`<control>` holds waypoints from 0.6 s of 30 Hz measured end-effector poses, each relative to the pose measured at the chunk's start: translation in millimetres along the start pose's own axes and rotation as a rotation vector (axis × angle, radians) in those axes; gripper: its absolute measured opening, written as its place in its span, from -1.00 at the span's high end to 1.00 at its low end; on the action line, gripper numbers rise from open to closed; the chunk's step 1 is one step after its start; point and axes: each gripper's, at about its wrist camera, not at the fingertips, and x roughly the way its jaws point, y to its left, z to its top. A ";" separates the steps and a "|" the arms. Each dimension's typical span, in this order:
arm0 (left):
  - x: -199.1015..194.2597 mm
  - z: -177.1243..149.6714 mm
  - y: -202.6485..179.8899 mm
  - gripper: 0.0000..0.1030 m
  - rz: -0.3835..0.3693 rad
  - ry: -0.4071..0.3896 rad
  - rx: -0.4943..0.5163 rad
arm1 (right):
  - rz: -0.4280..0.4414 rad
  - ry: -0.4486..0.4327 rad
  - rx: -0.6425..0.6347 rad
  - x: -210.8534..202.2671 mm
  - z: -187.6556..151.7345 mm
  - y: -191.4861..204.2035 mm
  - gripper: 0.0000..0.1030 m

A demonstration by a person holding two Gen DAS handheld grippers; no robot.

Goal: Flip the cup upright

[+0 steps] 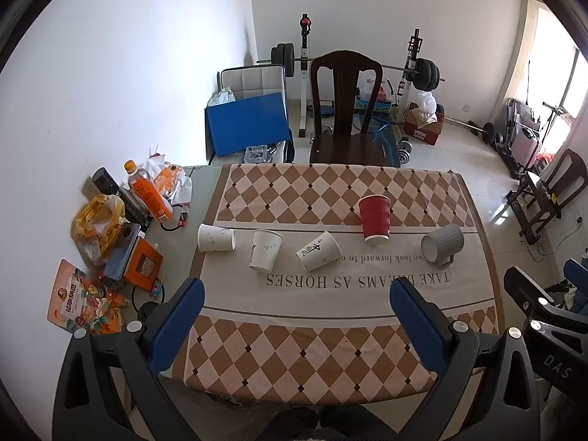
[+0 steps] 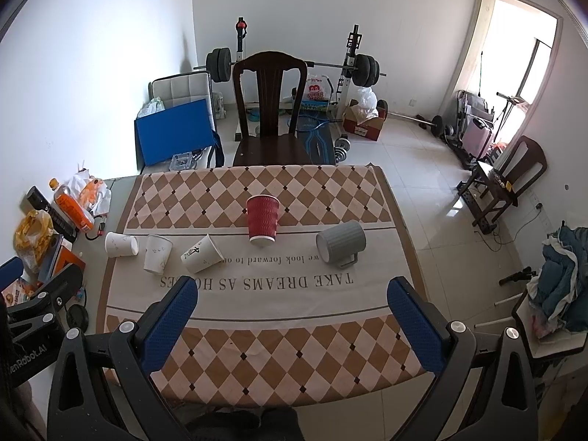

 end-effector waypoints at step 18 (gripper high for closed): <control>0.9 -0.1 0.4 -1.00 0.000 0.002 0.000 | -0.001 -0.004 0.001 0.1 -0.6 0.2 -1.00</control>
